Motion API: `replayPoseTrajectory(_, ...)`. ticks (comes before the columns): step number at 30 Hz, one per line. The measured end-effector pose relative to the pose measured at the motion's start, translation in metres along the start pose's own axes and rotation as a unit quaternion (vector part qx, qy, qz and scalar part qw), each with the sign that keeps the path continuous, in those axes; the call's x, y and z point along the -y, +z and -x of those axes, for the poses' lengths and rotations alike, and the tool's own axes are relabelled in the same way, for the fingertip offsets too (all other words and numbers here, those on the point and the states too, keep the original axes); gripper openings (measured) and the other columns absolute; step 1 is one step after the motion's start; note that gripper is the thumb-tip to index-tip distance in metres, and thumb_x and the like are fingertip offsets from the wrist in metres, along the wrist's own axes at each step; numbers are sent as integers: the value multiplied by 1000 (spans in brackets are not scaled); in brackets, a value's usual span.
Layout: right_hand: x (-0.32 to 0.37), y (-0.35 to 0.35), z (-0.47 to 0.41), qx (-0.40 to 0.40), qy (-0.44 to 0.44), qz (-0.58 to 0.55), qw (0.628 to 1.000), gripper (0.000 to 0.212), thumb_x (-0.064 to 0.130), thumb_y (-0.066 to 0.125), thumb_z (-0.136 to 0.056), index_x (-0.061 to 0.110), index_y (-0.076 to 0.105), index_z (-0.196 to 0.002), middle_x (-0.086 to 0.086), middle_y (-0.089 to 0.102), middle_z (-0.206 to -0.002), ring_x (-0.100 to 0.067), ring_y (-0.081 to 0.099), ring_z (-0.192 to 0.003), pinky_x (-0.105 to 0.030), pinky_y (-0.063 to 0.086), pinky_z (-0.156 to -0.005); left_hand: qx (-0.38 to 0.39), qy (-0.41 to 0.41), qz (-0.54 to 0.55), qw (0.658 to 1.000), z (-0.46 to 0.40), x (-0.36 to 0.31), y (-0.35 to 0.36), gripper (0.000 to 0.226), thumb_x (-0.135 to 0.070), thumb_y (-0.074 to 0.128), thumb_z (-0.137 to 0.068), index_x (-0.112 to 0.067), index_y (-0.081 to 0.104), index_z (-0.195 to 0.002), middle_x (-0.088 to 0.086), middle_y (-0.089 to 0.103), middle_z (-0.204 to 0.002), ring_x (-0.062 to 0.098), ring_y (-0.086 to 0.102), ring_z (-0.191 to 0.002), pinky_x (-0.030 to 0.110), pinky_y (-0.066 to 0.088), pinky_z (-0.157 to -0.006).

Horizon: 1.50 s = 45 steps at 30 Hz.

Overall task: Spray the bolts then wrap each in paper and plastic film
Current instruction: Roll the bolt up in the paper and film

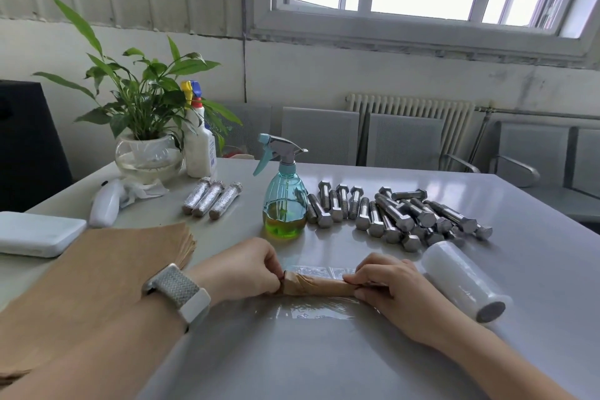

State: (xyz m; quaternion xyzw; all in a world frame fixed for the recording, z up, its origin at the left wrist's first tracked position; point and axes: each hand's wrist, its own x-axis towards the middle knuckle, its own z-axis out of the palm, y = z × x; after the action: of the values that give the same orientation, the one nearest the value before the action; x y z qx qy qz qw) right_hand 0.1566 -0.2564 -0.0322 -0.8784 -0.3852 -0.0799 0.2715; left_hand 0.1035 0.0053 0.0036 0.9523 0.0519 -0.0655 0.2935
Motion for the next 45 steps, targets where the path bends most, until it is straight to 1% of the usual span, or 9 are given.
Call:
replayPoseTrajectory(5,-2,1,-1,-5,-4,-5,1000,16,20,73,-88,29,76,-101,22,59,-93,11,51,-86,-29,42,-88,53,-10,-60,997,-10,-1,-12,8,-33,77,-78,-32,72,-71,-18,65,-66,-1,55,-63,14,42,-57)
replayPoseTrajectory(10,-2,0,-1,-13,-24,-11,1000,16,13,76,-84,22,78,-98,22,60,-91,8,55,-84,-16,42,-81,121,-27,-92,988,-19,-6,-24,22,-41,79,-78,-25,71,-90,-4,70,-87,9,60,-74,19,44,-65)
replayPoseTrajectory(13,-1,0,-1,-15,-28,-8,999,16,13,76,-84,21,78,-97,23,59,-90,10,54,-83,-13,40,-80,147,-42,-131,980,-23,-4,-25,31,-48,72,-81,-21,75,-96,-3,67,-84,11,53,-73,23,40,-69)
replayPoseTrajectory(19,-1,-1,0,-16,-34,-11,999,16,11,76,-84,19,78,-98,20,60,-90,6,55,-84,-11,40,-80,143,-23,-169,975,-28,-14,-18,9,-32,72,-84,-24,71,-84,-7,62,-68,8,53,-59,15,39,-52)
replayPoseTrajectory(25,-1,0,-1,-13,-34,-18,999,17,11,76,-84,20,78,-98,21,60,-91,11,53,-83,-9,37,-78,196,-25,-149,969,-30,-20,-30,8,-29,75,-80,-23,74,-74,-4,70,-70,7,62,-61,28,44,-77)
replayPoseTrajectory(28,0,-1,-1,-13,-31,-18,999,16,12,75,-85,21,78,-98,23,59,-91,10,53,-83,-10,38,-79,212,-37,-177,960,-29,-21,-26,16,-34,78,-74,-22,77,-84,-6,67,-69,6,62,-60,24,40,-65)
replayPoseTrajectory(32,1,-1,-1,-16,-31,-19,999,16,13,75,-85,20,78,-99,24,58,-90,11,53,-82,-10,38,-79,199,-64,-204,956,-24,-18,-24,38,-42,77,-74,-12,76,-98,-3,67,-74,13,57,-65,26,39,-65)
replayPoseTrajectory(38,2,-3,0,-17,-20,-25,999,15,11,76,-84,18,78,-98,18,61,-92,-3,60,-89,-16,43,-83,204,-46,-167,964,-19,-23,-25,11,-30,73,-84,-25,64,-84,-11,66,-71,3,59,-56,25,36,-64)
replayPoseTrajectory(45,5,-5,2,-19,-17,-23,999,12,12,75,-85,17,76,-96,11,63,-91,-7,58,-86,-18,43,-81,196,-59,-4,979,-15,-30,-34,6,-13,68,-85,-11,69,-90,3,74,-77,7,64,-58,15,37,-46)
